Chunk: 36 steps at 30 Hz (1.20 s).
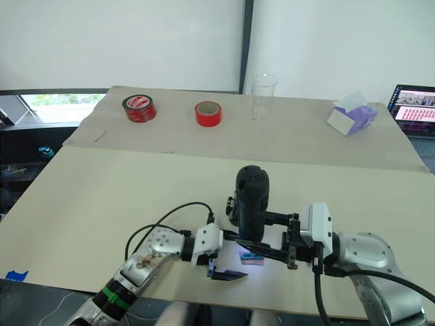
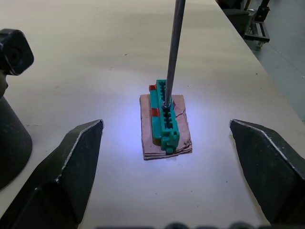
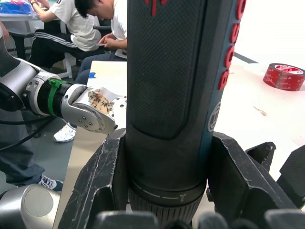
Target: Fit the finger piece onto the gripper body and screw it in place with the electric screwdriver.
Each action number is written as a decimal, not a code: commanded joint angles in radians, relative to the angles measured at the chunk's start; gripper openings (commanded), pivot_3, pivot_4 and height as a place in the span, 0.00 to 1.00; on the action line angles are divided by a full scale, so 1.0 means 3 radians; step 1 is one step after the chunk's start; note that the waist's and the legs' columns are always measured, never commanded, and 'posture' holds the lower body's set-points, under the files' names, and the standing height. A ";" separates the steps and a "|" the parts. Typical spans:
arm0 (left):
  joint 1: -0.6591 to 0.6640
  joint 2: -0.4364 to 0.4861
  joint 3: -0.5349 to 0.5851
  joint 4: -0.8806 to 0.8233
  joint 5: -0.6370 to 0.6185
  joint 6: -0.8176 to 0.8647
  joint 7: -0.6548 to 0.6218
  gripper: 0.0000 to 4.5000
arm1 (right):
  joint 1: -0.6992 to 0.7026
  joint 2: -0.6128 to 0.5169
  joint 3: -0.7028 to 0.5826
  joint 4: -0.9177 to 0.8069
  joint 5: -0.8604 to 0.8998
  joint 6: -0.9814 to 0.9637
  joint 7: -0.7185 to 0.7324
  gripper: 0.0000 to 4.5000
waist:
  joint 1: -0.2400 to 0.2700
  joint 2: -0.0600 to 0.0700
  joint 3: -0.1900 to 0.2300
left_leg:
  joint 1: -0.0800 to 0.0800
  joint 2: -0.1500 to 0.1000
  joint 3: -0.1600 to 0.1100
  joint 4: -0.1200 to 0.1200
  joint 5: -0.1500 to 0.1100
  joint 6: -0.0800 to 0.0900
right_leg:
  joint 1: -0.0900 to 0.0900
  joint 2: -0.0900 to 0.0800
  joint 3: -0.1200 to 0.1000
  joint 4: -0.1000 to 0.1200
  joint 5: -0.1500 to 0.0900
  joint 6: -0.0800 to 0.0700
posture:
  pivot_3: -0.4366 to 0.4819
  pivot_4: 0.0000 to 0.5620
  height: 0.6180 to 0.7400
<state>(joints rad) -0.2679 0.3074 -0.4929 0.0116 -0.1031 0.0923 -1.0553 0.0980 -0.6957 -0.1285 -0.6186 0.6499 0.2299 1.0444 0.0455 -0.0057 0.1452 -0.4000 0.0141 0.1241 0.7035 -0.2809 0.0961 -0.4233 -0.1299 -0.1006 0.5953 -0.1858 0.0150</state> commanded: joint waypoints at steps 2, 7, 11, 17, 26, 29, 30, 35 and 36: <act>0.0052 -0.0001 -0.0065 0.0008 0.0009 0.0047 -0.0007 0.99 | 0.0081 -0.0049 -0.0013 -0.0008 -0.0016 -0.0014 0.0021 0.43 | 0.0000 0.0000 0.0000 | 0.0001 0.0000 0.0000 0.0000 0.0000 0.0000 | 0.0000 0.0000 0.0000 0.0000 0.0000 0.0000 | 0.48 0.27 1.00; 0.0042 0.0007 -0.0056 0.0016 0.0002 0.0036 -0.0023 0.99 | 0.0112 -0.0047 -0.0001 0.0007 -0.0026 -0.0043 0.0018 0.43 | -0.0001 0.0000 0.0000 | 0.0003 0.0000 0.0000 0.0000 -0.0001 0.0001 | 0.0000 -0.0001 0.0000 -0.0001 -0.0001 0.0001 | 0.48 0.27 1.00; 0.0045 -0.0001 -0.0013 -0.0004 -0.0047 -0.0003 -0.0031 0.99 | 0.0042 -0.0002 -0.0016 -0.0046 0.0080 0.0016 -0.0087 0.43 | -0.0003 0.0000 0.0000 | 0.0003 0.0000 -0.0001 0.0000 -0.0001 0.0001 | -0.0001 0.0000 0.0000 -0.0001 -0.0001 0.0001 | 0.48 0.27 1.00; 0.0037 0.0046 0.0020 -0.0051 -0.0091 -0.0025 -0.0062 0.99 | 0.0036 -0.0025 -0.0036 -0.0081 0.0130 0.0006 -0.0094 0.43 | -0.0008 0.0000 0.0000 | 0.0000 0.0000 0.0000 -0.0001 -0.0001 0.0000 | 0.0000 -0.0001 0.0000 0.0000 0.0000 0.0000 | 0.48 0.27 1.00; 0.0069 0.0198 0.0178 -0.0199 -0.0290 -0.0110 -0.0207 0.99 | -0.0009 -0.0069 -0.0134 -0.0167 0.0257 0.0062 -0.0124 0.43 | -0.0022 0.0000 0.0000 | -0.0003 0.0001 0.0000 -0.0001 0.0000 0.0000 | -0.0006 0.0000 0.0000 0.0002 0.0000 -0.0001 | 0.48 0.27 1.00; 0.0107 0.0250 0.0251 -0.0258 -0.0411 -0.0098 -0.0289 0.99 | -0.0047 -0.0070 -0.0193 -0.0201 0.0319 0.0108 -0.0192 0.43 | -0.0022 0.0000 0.0000 | -0.0005 0.0001 0.0000 -0.0001 0.0000 0.0000 | -0.0006 0.0000 0.0000 0.0001 0.0000 -0.0001 | 0.48 0.27 1.00; 0.0120 0.0261 0.0282 -0.0280 -0.0461 -0.0096 -0.0310 0.99 | -0.0052 -0.0073 -0.0212 -0.0220 0.0346 0.0127 -0.0211 0.43 | -0.0021 0.0000 0.0000 | -0.0006 0.0001 0.0000 -0.0001 0.0000 0.0000 | -0.0007 0.0000 0.0000 0.0001 0.0000 -0.0001 | 0.48 0.27 1.00; 0.0179 0.0326 0.0488 -0.0410 -0.0753 -0.0085 -0.0429 0.99 | -0.0076 -0.0123 -0.0321 -0.0321 0.0503 0.0230 -0.0287 0.43 | -0.0019 0.0001 0.0001 | -0.0013 0.0001 0.0000 -0.0001 0.0000 -0.0001 | -0.0012 -0.0001 0.0000 0.0001 0.0005 -0.0009 | 0.48 0.27 1.00; 0.0185 0.0350 0.0537 -0.0434 -0.0830 -0.0081 -0.0479 0.99 | -0.0086 -0.0140 -0.0357 -0.0337 0.0545 0.0255 -0.0306 0.43 | -0.0020 0.0001 0.0001 | -0.0013 0.0001 0.0000 -0.0001 0.0000 -0.0001 | -0.0012 -0.0001 0.0000 0.0001 0.0005 -0.0009 | 0.48 0.27 1.00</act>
<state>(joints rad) -0.2163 0.4063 -0.3612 -0.0737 -0.3050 0.0709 -1.1756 0.0938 -0.7290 -0.1830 -0.6677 0.7625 0.3075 0.9642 0.0395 -0.0054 0.1454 -0.4037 0.0144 0.1239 0.7033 -0.2806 0.0955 -0.4268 -0.1300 -0.1006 0.5955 -0.1843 0.0124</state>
